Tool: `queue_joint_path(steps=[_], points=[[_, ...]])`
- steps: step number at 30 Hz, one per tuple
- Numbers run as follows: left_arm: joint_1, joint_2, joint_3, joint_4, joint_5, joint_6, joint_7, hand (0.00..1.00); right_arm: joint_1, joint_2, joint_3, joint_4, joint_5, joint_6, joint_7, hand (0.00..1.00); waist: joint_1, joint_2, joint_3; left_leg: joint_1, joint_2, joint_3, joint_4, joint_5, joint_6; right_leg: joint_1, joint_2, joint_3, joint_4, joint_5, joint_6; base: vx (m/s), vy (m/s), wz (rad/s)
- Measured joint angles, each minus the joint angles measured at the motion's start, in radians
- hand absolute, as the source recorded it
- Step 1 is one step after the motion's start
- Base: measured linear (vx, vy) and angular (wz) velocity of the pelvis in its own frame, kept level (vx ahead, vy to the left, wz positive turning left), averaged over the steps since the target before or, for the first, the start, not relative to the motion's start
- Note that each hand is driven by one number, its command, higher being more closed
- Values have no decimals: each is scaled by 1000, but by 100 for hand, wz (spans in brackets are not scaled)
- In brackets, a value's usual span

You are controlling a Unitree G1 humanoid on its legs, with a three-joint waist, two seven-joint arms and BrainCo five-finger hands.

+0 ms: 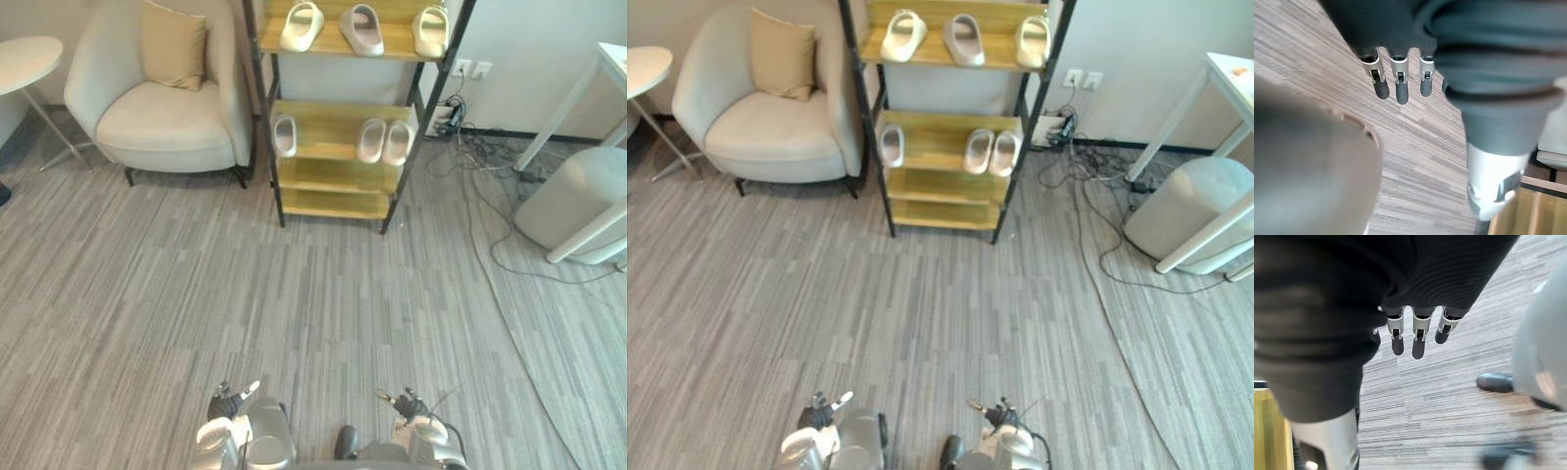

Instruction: Organize the slippers on the shoe rack

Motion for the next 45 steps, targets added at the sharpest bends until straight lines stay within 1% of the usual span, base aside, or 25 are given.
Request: queue_joint_path(steps=[1, 2, 3, 6, 9, 11, 13, 16, 18, 19, 20, 21, 23, 25, 26, 28, 32, 33, 34, 35, 36, 38, 41, 43, 45], points=[[-1, -1, 1, 0, -2, -1, 0, 0, 0, 0, 0, 1, 0, 0, 0, 0, 7, -3, 0, 4, -10, 1, -36, 45, 5, 11, -7, 5, -6, -6, 10, 556, 205, -50], [3, -14, 1, 4, -2, -1, 0, 0, 8, 1, 1, 2, 0, 0, 0, 0, 28, 0, -15, 36, -27, 2, -96, 186, 21, 36, -18, 29, -17, -25, 41, 586, 224, -32], [-4, 2, 6, 4, -1, 0, -3, 0, 12, 8, 0, 2, -1, 0, 0, 0, 27, -25, -20, 39, -55, 16, -80, 168, 74, 46, -50, 30, -14, -35, 57, 590, 220, -24], [-8, 16, 3, 8, -3, 4, -9, 0, 11, 27, 1, -2, -7, 0, 6, 0, 35, -53, -23, 75, -77, 37, -47, 82, 96, 14, -95, 29, 129, -40, 78, 549, 211, -4], [-21, 38, -41, 55, -1, 12, -13, 0, 38, 25, 1, -5, -9, -2, 12, 0, 27, -56, -21, 240, -108, 30, -56, -22, 89, -178, -181, 43, 735, -29, 132, 403, 165, 2], [-23, 44, -53, 66, -1, 13, -12, 0, 59, 24, 7, -22, -9, 0, 13, 0, 19, -52, -21, 308, -112, 28, -76, -54, 80, -275, -206, 21, 862, -46, 117, 410, 96, 11], [-32, 48, -53, 71, -1, 16, -12, 0, 59, 25, 6, -41, -9, -6, 17, 0, 8, -55, -23, 367, -110, 15, -114, -68, 79, -351, -221, -45, 837, -67, 90, 411, 37, 17], [-29, 50, -54, 87, 0, 17, -12, 0, 36, 21, -9, -38, -9, -18, 17, 0, -26, -48, -17, 478, -84, -15, -195, -74, 68, -403, -150, -107, 474, -42, 61, 394, -60, 35], [-28, 51, -54, 95, 6, 17, -12, 0, 32, 9, -11, -33, -10, -17, 17, 0, -31, -56, -15, 535, -88, -53, -222, -107, 20, -420, -109, -64, 196, 112, 34, 436, -180, 54], [-27, 51, -52, 95, 10, 17, -12, 0, 35, 8, -11, -33, -10, -16, 17, 0, -31, -57, -15, 547, -89, -59, -226, -114, 14, -419, -107, -59, 177, 136, 31, 484, -235, 65], [-20, 49, -48, 96, 18, 17, -11, 0, 39, 3, -13, -34, -10, -12, 17, 0, -34, -66, -22, 585, -86, -98, -227, -144, -8, -407, -101, -47, 179, 253, -25, 516, -257, 55], [-17, 26, -40, 105, 20, 16, -11, 0, 31, -5, -18, -27, -11, -9, 17, 0, -29, -22, -37, 595, -37, -113, -221, -151, -19, -408, -76, -79, 222, 210, -42, 513, -245, 54], [-10, 1, -28, 105, 20, 17, -11, 0, 27, -4, -33, -22, -11, -8, 17, 0, -29, 8, -47, 548, 5, -140, -117, -151, -20, -387, -42, -112, 224, 158, -58, 530, -271, 39], [-13, -1, 4, 101, 20, 18, -13, 0, 27, 1, -36, -27, -10, -5, 18, 0, -34, 25, -40, 444, 50, -166, 163, -140, -34, -325, -13, -136, 202, 124, -71, 483, -273, 24], [-6, -7, 9, 93, 18, 19, -13, 0, 31, -1, -27, -29, -9, -3, 15, 0, -29, 41, -28, 336, 105, -174, 436, -111, -46, -248, 20, -142, 166, 102, -85, 228, -99, 5], [-2, 5, 3, 61, 20, 16, -14, 0, 32, 4, -1, -28, -7, -4, 12, 0, -25, 28, -15, 233, 131, -147, 603, -120, -57, -152, 29, -136, 143, 60, -90, 369, -125, -2], [-1, 12, -16, 41, 18, 9, -17, 0, 27, -2, -6, -20, -6, -2, 7, 0, -21, 10, -12, 136, 93, -92, 303, -146, -41, -69, 12, -100, 84, 47, -65, 373, -12, -25], [-3, 15, -23, 42, 18, 9, -17, 0, 26, -2, -7, -19, -6, -1, 7, 0, -21, 9, -11, 137, 68, -93, 163, -126, -41, -58, 3, -90, 83, 44, -53, 265, 126, -32], [-4, 19, -37, 44, 17, 8, -17, 0, 30, -2, -8, -15, -6, -1, 7, 0, -20, 9, -11, 147, 36, -108, 22, -13, -37, -50, -7, -77, 82, 34, -29, 266, 143, -28], [-3, 19, -39, 44, 17, 8, -17, 0, 32, -2, -8, -12, -6, -1, 7, 0, -16, 11, -13, 158, 27, -110, 1, 28, -34, -45, -12, -70, 82, 33, -25, 305, 157, -22], [-2, 30, -40, 48, 19, 8, -16, 0, 36, 7, -6, 4, -6, 0, 9, 0, -13, -19, -25, 189, -8, -94, -51, 40, -20, -41, -35, -52, 70, 35, 4, 244, 118, -9], [-6, 42, -44, 52, 19, 8, -18, 0, 44, 20, -9, 4, -7, 1, 8, 0, -11, -40, -26, 194, -22, -72, -49, 33, -10, -32, -60, -52, 54, 43, 17, 287, 167, -9], [-9, 44, -44, 66, 18, 10, -17, 0, 45, 25, -9, 2, -9, 0, 10, 0, 4, -43, -27, 267, -43, -29, -74, 23, 5, 3, -90, -32, 69, 56, 40, 185, 126, -25], [-8, 40, -46, 78, 19, 10, -18, 0, 46, 24, -7, 2, -10, -1, 11, 0, 7, -35, -30, 325, -51, -17, -115, 9, 20, -17, -107, -18, 170, 38, 67, 73, 88, -37], [-8, 43, -65, 87, 20, 11, -20, 0, 49, 24, 1, -6, -12, -2, 12, 0, 1, -28, -30, 359, -58, -20, -142, -11, 33, -170, -152, 16, 490, 18, 91, -16, 105, -15]])
